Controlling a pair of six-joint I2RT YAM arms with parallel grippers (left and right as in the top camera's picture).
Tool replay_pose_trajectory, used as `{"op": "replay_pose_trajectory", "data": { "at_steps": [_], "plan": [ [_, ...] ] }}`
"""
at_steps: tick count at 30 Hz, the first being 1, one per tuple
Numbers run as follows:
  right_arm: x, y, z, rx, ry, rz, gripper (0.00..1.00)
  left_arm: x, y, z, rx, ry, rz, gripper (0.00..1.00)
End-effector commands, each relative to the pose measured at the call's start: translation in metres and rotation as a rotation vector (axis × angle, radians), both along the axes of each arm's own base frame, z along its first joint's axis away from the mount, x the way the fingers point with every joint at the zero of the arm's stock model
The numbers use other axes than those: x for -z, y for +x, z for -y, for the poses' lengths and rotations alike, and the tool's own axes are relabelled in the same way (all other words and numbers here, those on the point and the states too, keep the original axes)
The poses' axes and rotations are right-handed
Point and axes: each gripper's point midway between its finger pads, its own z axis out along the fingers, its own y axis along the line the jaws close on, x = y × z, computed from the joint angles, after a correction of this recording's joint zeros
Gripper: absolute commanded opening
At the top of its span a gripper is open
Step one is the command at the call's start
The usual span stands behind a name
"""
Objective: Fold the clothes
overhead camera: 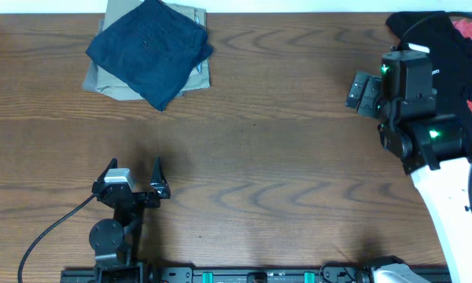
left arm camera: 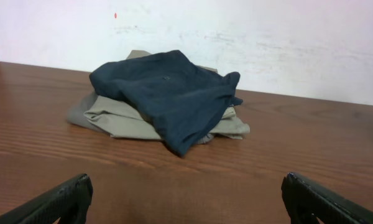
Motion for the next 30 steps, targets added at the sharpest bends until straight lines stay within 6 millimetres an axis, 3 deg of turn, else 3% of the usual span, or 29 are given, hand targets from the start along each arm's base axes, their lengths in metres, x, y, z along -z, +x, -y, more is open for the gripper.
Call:
{"op": "replay_pose_trajectory", "data": {
  "at_steps": [1,8,17,22,30],
  "plan": [
    [0.007,-0.01,-0.007,-0.043,0.022,0.016,0.99,0.015,-0.001,0.0,0.003,0.013,-0.042,0.98],
    [0.026,-0.027,-0.032,-0.183,0.173,0.291,0.99,0.015,-0.001,0.0,0.003,0.013,-0.042,0.98],
    [0.071,-0.081,-0.022,-0.218,0.212,0.611,0.99,0.015,-0.001,0.0,0.003,0.013,-0.042,0.98],
    [0.087,-0.094,-0.013,-0.215,0.209,0.668,0.99,0.015,-0.001,0.0,0.003,0.013,-0.042,0.98],
    [0.095,-0.102,-0.015,-0.341,0.084,0.679,0.99,0.015,-0.001,0.0,0.003,0.013,-0.042,0.98]
  ]
}}
